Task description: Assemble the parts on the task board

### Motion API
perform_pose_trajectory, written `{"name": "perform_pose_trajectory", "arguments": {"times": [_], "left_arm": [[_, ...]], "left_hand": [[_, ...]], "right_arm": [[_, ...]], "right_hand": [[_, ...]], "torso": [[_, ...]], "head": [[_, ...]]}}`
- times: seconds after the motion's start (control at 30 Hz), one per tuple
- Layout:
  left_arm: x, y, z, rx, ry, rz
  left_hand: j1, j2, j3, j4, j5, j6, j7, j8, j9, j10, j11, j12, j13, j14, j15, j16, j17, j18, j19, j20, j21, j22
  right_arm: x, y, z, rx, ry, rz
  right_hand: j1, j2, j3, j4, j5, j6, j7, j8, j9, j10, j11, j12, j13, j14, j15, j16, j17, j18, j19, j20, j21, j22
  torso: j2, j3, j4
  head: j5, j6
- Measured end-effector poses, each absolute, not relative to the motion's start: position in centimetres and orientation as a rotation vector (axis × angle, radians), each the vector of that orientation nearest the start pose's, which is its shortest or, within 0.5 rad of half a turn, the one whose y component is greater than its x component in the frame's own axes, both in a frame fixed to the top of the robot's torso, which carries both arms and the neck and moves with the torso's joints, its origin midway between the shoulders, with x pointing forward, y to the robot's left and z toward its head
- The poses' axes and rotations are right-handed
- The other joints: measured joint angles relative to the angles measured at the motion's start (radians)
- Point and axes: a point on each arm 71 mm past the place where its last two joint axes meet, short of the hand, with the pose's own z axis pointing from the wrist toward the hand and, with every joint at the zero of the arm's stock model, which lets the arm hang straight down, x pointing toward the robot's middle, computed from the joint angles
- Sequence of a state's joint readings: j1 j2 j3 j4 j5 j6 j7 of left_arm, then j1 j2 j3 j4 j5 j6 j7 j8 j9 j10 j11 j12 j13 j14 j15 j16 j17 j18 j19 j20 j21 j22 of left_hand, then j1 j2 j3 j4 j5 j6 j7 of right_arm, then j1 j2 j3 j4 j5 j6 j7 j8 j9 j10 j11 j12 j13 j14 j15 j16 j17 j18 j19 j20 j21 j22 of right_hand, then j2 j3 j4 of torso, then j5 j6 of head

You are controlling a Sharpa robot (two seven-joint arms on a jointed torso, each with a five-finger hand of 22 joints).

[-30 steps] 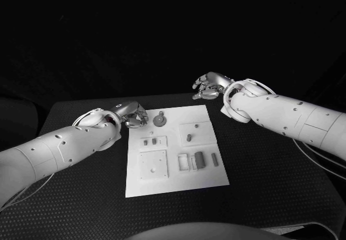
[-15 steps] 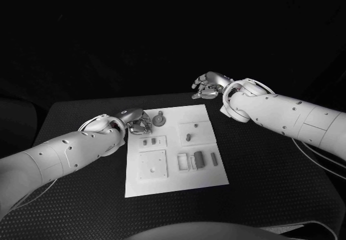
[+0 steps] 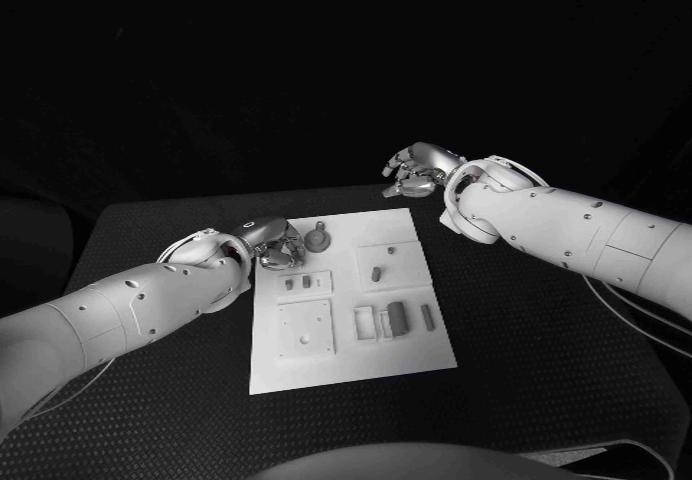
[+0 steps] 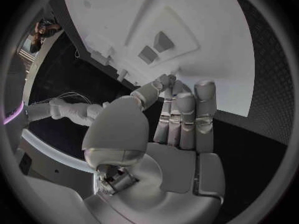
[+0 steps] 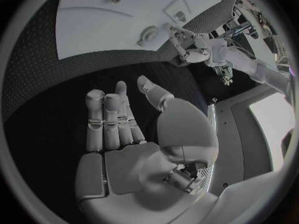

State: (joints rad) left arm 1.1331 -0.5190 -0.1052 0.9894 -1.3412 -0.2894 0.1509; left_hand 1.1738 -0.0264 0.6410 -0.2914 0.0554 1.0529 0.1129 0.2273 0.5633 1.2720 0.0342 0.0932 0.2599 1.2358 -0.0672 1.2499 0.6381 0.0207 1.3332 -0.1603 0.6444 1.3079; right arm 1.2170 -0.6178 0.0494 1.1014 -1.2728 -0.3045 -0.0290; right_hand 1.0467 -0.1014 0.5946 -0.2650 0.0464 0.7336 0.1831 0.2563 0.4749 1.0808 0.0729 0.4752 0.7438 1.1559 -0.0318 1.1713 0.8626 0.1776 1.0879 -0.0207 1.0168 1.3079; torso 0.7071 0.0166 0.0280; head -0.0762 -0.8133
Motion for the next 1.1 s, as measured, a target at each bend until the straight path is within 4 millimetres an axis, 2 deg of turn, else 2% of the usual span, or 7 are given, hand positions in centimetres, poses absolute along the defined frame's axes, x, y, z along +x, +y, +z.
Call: {"name": "perform_pose_trajectory", "arguments": {"times": [0.63,1.1], "left_arm": [[54.28,18.13,-26.91,0.209,1.773,-0.657],[54.37,17.85,-26.88,0.217,1.77,-0.656]], "left_hand": [[-0.003,0.003,0.003,-0.003,0.002,0.002,0.002,-0.004,0.0,0.003,0.0,0.0,0.0,0.0,0.003,0.0,0.0,0.0,0.001,0.002,0.0,0.0],[-0.003,0.003,0.002,-0.003,-0.001,0.001,0.001,0.0,-0.001,0.003,0.0,-0.001,0.0,0.0,0.003,0.0,0.0,0.0,0.0,0.003,0.0,0.0]], "right_arm": [[56.97,-21.36,-17.12,0.108,1.613,0.626],[56.97,-21.33,-17.12,0.108,1.613,0.626]], "right_hand": [[0.0,0.0,0.0,0.0,0.0,0.0,0.0,0.0,0.0,0.0,0.0,0.0,0.0,0.0,0.0,0.0,-0.001,0.0,0.0,0.0,0.0,0.0],[0.0,0.0,0.0,0.0,0.0,0.0,0.0,0.0,0.0,0.0,0.0,0.0,0.0,0.0,0.0,0.0,-0.001,0.0,0.003,-0.002,0.0,0.0]], "torso": [[0.0,-0.0008,0.0003],[0.0,-0.0008,0.0]], "head": [[-0.003,-0.002],[-0.001,-0.002]]}}
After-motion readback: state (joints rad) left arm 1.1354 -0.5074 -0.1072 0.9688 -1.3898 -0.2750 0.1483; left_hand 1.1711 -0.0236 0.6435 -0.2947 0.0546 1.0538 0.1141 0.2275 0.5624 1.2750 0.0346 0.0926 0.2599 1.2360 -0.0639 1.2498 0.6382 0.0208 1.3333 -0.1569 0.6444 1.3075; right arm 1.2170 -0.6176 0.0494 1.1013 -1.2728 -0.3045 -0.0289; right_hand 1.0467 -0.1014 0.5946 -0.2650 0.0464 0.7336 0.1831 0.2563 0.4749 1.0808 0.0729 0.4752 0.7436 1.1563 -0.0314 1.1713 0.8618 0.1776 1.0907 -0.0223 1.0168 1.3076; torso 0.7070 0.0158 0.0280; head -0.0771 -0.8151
